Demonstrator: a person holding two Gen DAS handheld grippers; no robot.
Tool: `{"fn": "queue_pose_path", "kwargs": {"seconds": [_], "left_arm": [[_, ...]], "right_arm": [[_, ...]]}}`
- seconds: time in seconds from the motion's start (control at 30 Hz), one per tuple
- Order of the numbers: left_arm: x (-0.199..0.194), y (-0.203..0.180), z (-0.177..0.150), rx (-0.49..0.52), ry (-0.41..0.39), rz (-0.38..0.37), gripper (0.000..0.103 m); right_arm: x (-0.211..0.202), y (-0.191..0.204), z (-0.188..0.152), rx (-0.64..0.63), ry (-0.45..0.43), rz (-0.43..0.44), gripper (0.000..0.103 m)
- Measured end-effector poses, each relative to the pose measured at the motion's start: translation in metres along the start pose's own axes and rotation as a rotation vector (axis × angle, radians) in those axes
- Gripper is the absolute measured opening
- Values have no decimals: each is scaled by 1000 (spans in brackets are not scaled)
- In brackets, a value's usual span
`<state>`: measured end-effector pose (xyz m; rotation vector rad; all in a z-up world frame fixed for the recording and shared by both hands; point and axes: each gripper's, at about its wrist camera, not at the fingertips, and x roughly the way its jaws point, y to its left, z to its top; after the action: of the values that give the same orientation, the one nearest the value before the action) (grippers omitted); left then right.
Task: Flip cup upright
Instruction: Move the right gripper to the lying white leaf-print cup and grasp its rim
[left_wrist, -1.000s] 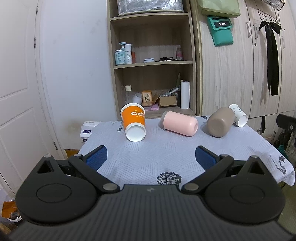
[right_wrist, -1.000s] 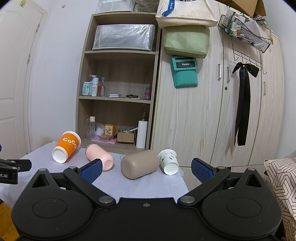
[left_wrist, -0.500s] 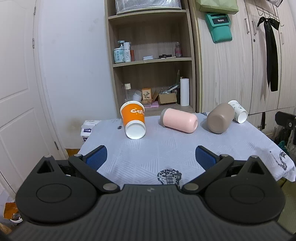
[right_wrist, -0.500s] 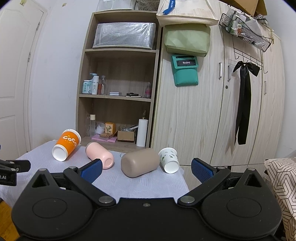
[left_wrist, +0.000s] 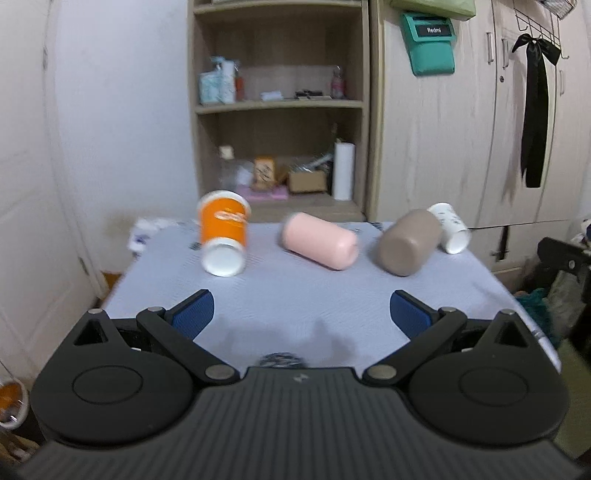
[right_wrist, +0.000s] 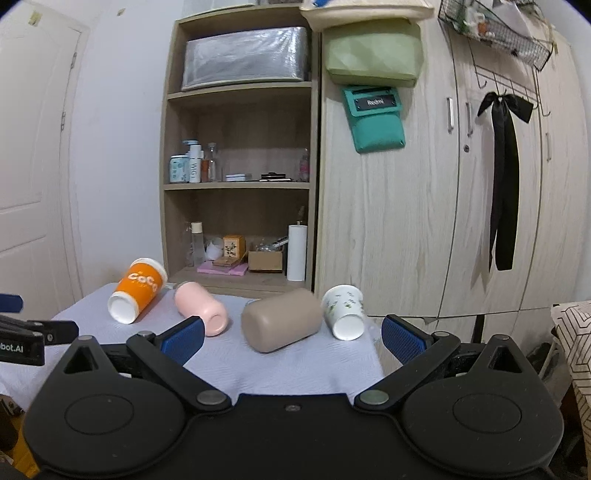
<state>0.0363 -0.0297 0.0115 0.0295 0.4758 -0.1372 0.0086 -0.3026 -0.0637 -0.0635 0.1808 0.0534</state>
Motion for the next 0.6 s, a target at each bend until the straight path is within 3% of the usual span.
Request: {"fn": "queue_pose_path", "kwargs": {"seconds": [0.23, 0.4, 0.5, 0.6], "left_arm": [[36, -27, 15, -34, 18, -104, 103], [65, -41, 22, -65, 33, -138, 103], [83, -45, 24, -97, 49, -171, 103], [98, -47, 23, -117, 56, -183, 103]], "right_arm": [[29, -39, 12, -45, 39, 84, 103], [76, -67, 15, -32, 124, 152, 102], [112, -79, 11, -19, 173, 167, 91], [147, -83, 3, -24, 211, 165, 88]]}}
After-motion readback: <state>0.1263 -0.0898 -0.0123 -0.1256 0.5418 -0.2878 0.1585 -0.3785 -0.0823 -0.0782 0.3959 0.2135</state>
